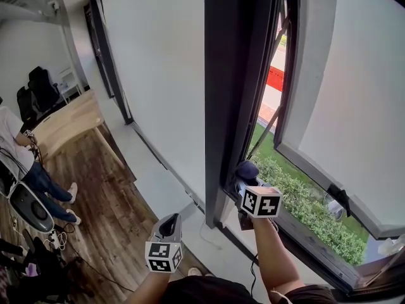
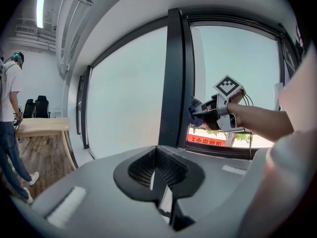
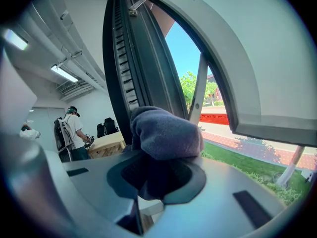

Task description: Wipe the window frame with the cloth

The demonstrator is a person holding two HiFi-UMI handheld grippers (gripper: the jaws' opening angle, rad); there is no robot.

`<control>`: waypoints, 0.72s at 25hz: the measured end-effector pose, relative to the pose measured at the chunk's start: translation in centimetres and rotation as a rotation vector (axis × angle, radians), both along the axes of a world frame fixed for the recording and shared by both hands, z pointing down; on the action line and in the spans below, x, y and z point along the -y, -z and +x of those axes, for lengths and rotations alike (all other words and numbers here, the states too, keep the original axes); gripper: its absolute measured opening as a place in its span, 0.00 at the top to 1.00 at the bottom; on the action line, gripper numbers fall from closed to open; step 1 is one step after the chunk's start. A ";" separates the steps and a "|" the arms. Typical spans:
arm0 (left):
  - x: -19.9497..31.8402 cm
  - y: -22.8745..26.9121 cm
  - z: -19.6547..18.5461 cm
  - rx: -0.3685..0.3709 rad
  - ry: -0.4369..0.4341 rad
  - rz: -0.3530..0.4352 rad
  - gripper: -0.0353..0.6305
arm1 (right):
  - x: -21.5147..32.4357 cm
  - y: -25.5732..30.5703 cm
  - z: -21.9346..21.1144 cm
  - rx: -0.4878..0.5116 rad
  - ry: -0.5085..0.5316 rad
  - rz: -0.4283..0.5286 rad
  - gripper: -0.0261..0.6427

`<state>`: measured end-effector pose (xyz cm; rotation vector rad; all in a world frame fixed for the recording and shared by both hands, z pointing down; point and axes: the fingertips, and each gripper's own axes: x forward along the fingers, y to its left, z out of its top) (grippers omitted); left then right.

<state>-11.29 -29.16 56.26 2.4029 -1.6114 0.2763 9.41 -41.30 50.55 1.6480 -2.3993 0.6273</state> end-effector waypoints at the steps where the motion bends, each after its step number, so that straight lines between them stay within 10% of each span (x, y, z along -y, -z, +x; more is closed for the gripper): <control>1: 0.0 0.0 -0.1 -0.001 0.000 0.000 0.94 | 0.0 0.0 0.0 -0.004 -0.002 0.001 0.86; 18: 0.3 -0.5 -0.8 0.000 -0.002 -0.010 0.94 | -0.2 -2.7 -0.3 -0.199 -0.011 -0.069 0.86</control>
